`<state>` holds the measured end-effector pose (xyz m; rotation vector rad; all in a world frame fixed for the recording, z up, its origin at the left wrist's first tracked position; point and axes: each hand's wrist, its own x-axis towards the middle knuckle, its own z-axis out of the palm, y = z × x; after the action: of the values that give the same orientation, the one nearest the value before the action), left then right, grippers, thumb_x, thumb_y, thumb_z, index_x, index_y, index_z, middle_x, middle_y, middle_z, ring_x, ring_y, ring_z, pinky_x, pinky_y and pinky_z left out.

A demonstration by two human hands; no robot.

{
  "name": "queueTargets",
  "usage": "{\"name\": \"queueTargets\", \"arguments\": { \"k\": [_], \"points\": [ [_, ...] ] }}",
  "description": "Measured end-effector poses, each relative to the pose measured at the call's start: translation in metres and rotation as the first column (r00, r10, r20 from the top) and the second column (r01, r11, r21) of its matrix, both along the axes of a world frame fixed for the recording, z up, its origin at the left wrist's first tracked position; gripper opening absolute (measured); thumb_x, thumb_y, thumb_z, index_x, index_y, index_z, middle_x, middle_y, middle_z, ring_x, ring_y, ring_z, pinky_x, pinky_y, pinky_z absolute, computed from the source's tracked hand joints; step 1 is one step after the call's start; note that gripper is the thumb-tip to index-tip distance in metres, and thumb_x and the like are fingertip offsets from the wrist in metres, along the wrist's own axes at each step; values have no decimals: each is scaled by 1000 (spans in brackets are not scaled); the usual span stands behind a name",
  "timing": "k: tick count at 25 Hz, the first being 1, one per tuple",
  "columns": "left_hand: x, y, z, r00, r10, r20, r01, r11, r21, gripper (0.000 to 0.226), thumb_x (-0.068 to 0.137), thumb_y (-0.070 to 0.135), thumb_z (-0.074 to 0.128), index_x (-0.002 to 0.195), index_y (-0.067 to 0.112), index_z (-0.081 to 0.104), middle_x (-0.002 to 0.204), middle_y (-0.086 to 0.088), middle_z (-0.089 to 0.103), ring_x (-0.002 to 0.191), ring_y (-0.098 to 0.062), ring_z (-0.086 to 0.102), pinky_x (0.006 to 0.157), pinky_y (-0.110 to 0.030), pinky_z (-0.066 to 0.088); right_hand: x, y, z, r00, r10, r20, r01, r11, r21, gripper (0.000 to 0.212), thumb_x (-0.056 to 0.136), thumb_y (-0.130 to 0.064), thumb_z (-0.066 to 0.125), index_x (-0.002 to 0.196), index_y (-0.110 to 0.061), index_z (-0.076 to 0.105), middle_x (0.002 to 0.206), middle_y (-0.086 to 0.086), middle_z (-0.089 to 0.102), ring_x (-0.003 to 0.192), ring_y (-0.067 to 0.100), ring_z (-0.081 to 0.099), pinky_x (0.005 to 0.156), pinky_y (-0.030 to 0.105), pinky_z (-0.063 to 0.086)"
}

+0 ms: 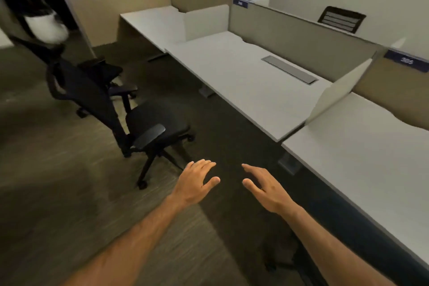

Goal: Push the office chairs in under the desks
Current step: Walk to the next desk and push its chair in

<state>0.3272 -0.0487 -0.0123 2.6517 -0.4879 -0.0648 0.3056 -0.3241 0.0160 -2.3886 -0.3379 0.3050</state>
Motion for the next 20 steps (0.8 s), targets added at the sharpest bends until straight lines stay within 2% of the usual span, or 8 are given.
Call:
{"name": "queueTargets", "arguments": {
  "k": [5, 10, 15, 18, 20],
  "points": [
    [11, 105, 16, 959, 283, 27, -281, 958, -60, 72, 96, 66, 36, 149, 19, 48, 155, -1, 47, 148, -18, 34, 122, -40, 17, 85, 119, 6, 964, 264, 46, -266, 963, 47, 75, 92, -82, 27, 153, -39, 36, 151, -12, 46, 141, 0, 33, 116, 32, 32],
    [42, 203, 29, 890, 452, 64, -452, 892, -15, 72, 100, 70, 31, 153, 23, 43, 158, 1, 43, 150, -14, 29, 123, -37, 14, 171, 228, 12, 877, 475, 71, -480, 874, 75, 75, 91, -84, 24, 154, -44, 30, 155, -11, 41, 143, 4, 30, 116, 35, 31],
    [60, 289, 55, 745, 649, 157, -655, 756, -17, 69, 101, 69, 31, 152, 25, 43, 157, 2, 45, 148, -12, 32, 119, -31, 14, 243, 328, 33, 764, 638, 95, -645, 759, 93, 76, 89, -86, 22, 154, -47, 27, 158, -10, 38, 146, 8, 28, 119, 40, 28],
    [45, 327, 60, 626, 767, 140, -764, 639, -84, 73, 99, 72, 28, 152, 25, 44, 156, 2, 45, 147, -13, 34, 121, -31, 18, 266, 390, 38, 697, 709, 108, -717, 687, 119, 71, 91, -84, 26, 152, -50, 27, 157, -12, 37, 142, -1, 26, 113, 27, 26],
    [35, 354, 64, 565, 814, 133, -810, 578, -98, 70, 99, 70, 32, 151, 24, 45, 155, 1, 46, 146, -14, 36, 122, -37, 24, 272, 436, 39, 654, 746, 129, -756, 641, 130, 71, 91, -83, 26, 153, -48, 29, 157, -12, 37, 141, -2, 24, 109, 21, 22]
  ]
}}
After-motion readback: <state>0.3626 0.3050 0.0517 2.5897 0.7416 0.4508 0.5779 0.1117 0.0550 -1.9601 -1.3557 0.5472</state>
